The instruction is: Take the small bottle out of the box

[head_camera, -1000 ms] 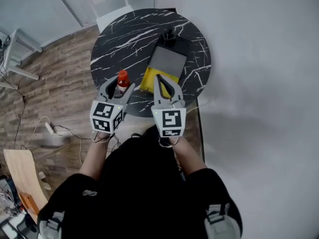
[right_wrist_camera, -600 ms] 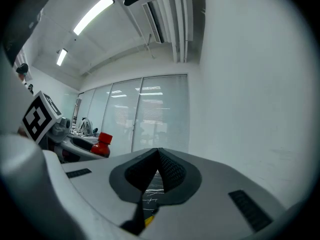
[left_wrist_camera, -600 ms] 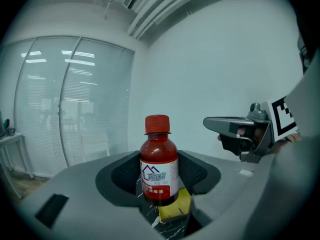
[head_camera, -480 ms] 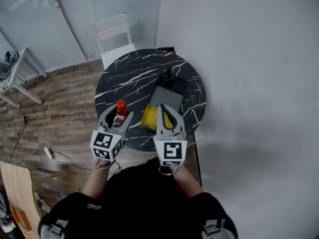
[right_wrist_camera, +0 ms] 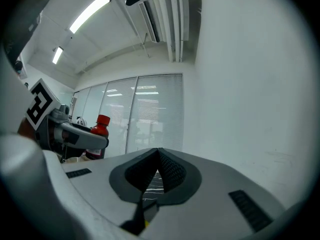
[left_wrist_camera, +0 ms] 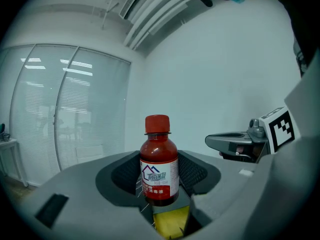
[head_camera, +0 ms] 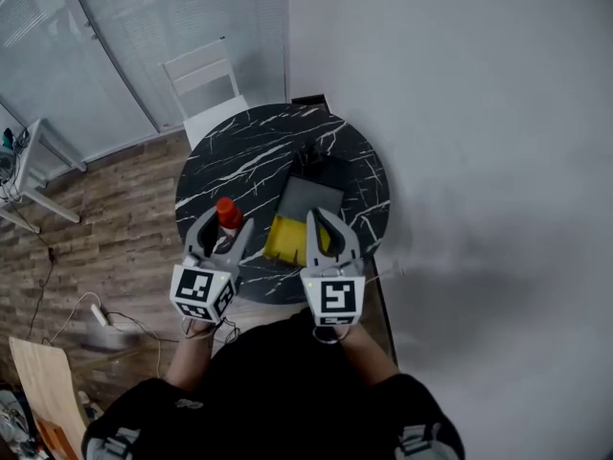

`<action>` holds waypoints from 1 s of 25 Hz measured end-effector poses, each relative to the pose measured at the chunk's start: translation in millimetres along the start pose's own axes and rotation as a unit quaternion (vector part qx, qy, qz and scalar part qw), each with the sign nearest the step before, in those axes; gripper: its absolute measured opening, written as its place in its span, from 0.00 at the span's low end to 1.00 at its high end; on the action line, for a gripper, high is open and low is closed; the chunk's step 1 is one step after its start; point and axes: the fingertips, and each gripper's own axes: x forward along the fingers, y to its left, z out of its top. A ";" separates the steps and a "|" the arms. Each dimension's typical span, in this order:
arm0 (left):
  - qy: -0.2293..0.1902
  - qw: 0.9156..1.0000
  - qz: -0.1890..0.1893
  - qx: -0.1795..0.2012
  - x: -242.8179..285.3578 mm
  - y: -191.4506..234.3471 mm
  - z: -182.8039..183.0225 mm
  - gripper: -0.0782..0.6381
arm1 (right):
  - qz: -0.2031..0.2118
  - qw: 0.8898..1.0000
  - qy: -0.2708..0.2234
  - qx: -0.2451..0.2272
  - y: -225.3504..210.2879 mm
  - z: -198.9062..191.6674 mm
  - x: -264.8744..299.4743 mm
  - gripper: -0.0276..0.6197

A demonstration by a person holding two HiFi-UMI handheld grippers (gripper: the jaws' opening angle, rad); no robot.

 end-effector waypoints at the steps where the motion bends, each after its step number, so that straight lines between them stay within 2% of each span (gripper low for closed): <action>1: -0.001 1.000 -0.002 0.000 2.6 -2.3 0.1 0.42 | 0.000 1.000 0.001 0.000 -2.8 -0.8 0.8 0.04; 25: 0.004 1.000 -0.015 0.001 25.7 -19.9 2.3 0.42 | 0.009 1.000 0.017 0.013 -26.3 -11.4 4.6 0.04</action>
